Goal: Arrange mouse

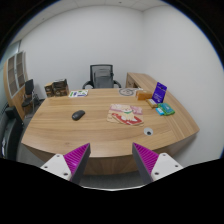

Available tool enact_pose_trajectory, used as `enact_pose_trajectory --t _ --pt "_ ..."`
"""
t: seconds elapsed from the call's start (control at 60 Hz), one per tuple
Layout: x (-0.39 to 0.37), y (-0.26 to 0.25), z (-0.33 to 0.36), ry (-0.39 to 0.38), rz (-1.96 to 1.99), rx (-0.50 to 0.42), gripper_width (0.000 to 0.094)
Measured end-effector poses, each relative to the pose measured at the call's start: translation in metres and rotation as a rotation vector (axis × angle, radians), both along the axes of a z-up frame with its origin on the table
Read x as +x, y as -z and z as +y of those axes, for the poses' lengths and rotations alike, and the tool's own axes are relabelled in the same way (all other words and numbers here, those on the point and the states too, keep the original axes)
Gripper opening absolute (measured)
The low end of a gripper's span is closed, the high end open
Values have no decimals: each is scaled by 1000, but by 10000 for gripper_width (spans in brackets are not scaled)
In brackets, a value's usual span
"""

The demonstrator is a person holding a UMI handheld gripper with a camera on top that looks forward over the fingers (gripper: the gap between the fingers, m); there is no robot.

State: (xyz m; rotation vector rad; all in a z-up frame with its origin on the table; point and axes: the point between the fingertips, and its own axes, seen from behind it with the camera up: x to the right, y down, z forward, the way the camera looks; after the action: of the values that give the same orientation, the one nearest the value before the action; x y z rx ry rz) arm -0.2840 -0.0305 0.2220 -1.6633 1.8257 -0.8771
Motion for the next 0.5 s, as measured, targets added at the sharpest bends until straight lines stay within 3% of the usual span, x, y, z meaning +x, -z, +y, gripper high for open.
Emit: enact_pose_trajectory --t 0.5 --pt "42 27 71 -80 -6 10 871"
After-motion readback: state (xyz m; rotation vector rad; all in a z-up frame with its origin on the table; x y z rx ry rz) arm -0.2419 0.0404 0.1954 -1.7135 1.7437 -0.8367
